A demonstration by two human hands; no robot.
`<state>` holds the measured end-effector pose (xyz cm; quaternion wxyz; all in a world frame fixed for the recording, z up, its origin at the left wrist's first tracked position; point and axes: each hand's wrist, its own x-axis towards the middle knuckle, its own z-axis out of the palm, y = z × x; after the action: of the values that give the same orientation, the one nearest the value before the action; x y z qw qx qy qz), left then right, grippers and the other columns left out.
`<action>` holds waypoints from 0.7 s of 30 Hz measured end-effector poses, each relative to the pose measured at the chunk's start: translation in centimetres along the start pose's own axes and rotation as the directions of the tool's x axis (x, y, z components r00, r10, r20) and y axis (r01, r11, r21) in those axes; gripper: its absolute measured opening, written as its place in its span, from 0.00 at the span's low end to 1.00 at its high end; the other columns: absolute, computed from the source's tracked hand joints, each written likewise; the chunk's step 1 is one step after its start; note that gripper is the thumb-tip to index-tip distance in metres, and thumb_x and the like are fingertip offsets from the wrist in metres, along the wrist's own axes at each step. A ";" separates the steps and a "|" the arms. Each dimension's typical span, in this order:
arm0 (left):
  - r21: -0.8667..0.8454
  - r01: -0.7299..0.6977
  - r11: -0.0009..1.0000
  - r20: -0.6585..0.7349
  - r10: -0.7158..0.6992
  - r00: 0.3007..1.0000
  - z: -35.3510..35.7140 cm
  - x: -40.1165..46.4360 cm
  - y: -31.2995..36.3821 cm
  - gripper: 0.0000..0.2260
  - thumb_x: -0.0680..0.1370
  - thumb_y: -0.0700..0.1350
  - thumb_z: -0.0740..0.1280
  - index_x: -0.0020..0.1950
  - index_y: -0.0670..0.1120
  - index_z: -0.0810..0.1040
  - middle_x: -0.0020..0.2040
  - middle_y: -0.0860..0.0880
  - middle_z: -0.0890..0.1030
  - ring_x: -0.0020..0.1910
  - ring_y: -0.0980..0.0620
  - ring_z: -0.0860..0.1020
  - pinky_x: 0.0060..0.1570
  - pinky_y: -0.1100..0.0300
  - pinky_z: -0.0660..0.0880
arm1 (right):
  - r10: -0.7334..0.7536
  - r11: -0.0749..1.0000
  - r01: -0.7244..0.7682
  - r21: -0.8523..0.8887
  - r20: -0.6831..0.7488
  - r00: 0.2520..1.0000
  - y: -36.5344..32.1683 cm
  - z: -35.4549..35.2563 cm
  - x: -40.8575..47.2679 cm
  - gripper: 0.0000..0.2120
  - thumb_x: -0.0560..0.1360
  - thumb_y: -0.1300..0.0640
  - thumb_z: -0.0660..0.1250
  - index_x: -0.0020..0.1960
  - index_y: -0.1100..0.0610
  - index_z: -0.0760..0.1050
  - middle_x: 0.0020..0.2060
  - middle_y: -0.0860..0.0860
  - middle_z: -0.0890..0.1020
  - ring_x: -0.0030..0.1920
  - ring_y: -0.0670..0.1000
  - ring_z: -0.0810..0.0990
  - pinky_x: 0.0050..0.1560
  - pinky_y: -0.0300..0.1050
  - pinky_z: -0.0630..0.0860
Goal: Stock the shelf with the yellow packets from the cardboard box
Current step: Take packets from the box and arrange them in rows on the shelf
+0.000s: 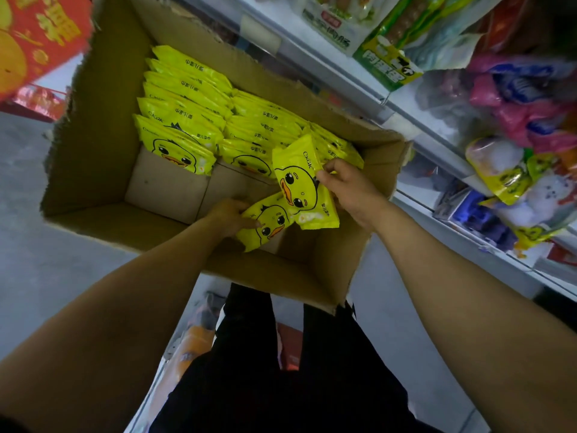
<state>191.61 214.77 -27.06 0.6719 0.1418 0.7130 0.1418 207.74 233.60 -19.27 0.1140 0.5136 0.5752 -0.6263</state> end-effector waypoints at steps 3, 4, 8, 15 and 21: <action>-0.172 0.009 0.985 0.002 -0.009 1.000 -0.7 -3.1 1.0 0.12 0.76 0.42 0.71 0.59 0.41 0.78 0.52 0.43 0.82 0.43 0.49 0.80 0.45 0.58 0.76 | -0.002 0.986 0.008 0.169 -0.036 0.999 -1.2 -0.4 -2.3 0.03 0.81 0.54 0.64 0.49 0.53 0.73 0.46 0.51 0.81 0.47 0.49 0.79 0.50 0.47 0.75; -0.220 0.002 0.976 -0.015 -0.005 1.000 -0.9 -4.4 1.3 0.11 0.77 0.43 0.70 0.59 0.43 0.78 0.51 0.46 0.82 0.43 0.51 0.80 0.42 0.60 0.75 | 0.001 0.973 0.010 0.230 -0.048 0.999 -1.7 -0.5 -3.3 0.03 0.81 0.55 0.63 0.50 0.53 0.73 0.46 0.51 0.81 0.46 0.49 0.79 0.50 0.47 0.76; -0.362 -0.039 0.932 -0.054 0.021 0.998 -1.5 -8.6 2.7 0.12 0.79 0.45 0.68 0.62 0.47 0.77 0.46 0.52 0.84 0.41 0.58 0.82 0.37 0.64 0.76 | -0.011 0.932 0.043 0.359 -0.091 0.996 -4.0 -1.2 -6.4 0.05 0.82 0.55 0.62 0.49 0.55 0.74 0.46 0.53 0.81 0.48 0.53 0.78 0.57 0.54 0.76; -0.397 -0.299 0.868 -0.228 0.222 0.948 1.2 -17.1 10.0 0.14 0.77 0.46 0.70 0.62 0.53 0.73 0.55 0.56 0.76 0.43 0.58 0.81 0.37 0.66 0.79 | -0.186 0.884 0.244 0.398 -0.181 0.966 -7.3 -5.4 -13.6 0.05 0.80 0.54 0.66 0.47 0.53 0.78 0.39 0.48 0.85 0.40 0.49 0.83 0.46 0.50 0.81; -0.247 -0.457 0.855 -0.339 0.365 0.867 7.6 -21.7 16.0 0.22 0.74 0.45 0.74 0.66 0.49 0.74 0.58 0.53 0.80 0.58 0.48 0.77 0.46 0.58 0.76 | -0.327 0.792 0.371 0.485 -0.176 0.929 -5.4 -12.2 -21.6 0.21 0.69 0.61 0.75 0.60 0.58 0.74 0.50 0.55 0.85 0.44 0.54 0.86 0.41 0.53 0.83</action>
<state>200.62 221.00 -1.30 0.5314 0.1599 0.7207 0.4154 219.66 235.80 3.02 -0.1673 0.4359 0.4778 -0.7441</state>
